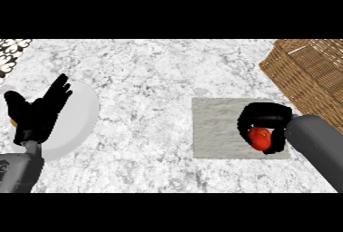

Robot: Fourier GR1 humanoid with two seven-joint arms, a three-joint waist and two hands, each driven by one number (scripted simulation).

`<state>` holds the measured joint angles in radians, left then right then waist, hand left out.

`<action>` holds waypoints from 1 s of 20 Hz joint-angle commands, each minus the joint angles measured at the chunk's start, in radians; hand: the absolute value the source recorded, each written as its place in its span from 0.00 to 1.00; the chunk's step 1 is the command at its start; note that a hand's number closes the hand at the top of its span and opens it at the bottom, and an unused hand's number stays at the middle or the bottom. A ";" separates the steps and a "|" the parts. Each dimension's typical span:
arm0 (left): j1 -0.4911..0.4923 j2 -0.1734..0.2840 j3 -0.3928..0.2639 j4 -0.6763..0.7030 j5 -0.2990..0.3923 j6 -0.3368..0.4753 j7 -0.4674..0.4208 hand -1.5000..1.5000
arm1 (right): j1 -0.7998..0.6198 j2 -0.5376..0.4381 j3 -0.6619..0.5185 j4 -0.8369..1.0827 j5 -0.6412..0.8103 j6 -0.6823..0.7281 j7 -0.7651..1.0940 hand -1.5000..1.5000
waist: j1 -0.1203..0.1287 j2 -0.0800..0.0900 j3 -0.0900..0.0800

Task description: Pick the tomato from the placemat and place it in the basket

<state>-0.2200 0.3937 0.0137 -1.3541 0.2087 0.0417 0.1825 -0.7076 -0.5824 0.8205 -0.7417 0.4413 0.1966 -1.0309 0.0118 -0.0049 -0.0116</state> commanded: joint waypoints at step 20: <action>0.020 -0.015 -0.004 -0.019 -0.013 0.009 0.025 0.50 | -0.224 0.413 -0.592 0.193 -0.348 -0.710 1.156 1.00 | 0.004 -0.020 0.007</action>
<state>-0.1940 0.3807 0.0171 -1.3725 0.1989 0.0536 0.1997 -0.8323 -0.2770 0.3157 -0.5252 0.1287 -0.2667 -0.0270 -0.0006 -0.0172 -0.0059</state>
